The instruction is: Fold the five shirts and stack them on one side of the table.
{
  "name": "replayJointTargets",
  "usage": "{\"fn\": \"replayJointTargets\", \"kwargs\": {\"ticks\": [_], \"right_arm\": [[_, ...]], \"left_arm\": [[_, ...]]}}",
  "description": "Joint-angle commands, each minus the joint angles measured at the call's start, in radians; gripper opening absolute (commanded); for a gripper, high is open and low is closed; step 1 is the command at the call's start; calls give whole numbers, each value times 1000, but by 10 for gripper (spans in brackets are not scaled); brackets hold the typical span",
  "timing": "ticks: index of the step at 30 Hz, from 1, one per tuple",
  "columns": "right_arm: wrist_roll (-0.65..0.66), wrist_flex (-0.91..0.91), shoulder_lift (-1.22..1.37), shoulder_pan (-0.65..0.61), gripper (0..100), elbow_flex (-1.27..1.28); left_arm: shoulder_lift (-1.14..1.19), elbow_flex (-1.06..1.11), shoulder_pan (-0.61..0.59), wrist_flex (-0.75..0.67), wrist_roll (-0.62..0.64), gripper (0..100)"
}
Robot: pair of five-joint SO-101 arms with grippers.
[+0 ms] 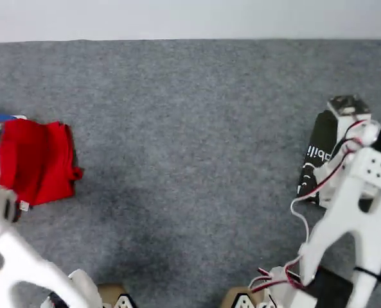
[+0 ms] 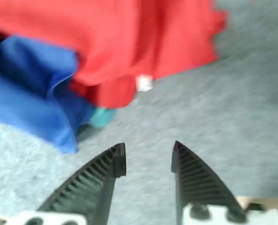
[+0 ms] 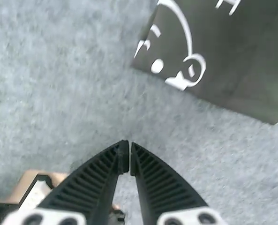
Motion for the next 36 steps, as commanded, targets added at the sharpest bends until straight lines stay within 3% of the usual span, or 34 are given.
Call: {"fn": "replayJointTargets", "kwargs": {"ticks": [1,8,17,23,26,30,33,36], "right_arm": [[-8,38,-96,-1,11,51],[-9,38,-125,-1,11,110],[-9,41,-127,-1,11,130],[-11,41,-127,-1,11,130],[-11,41,-127,-1,11,130],[-11,41,-127,-1,11,130],[-11,41,-127,-1,11,130],[-11,41,-127,-1,10,130]], "left_arm": [[58,-30,-135,-95,-130,181],[186,-30,-226,-245,-195,181],[345,-28,-230,-440,-192,182],[511,-27,-224,-583,-106,178],[577,-25,-215,-594,-104,154],[606,-35,-201,-594,-104,0],[548,-90,-210,-540,-77,3],[454,-180,-222,-505,49,5]]}}
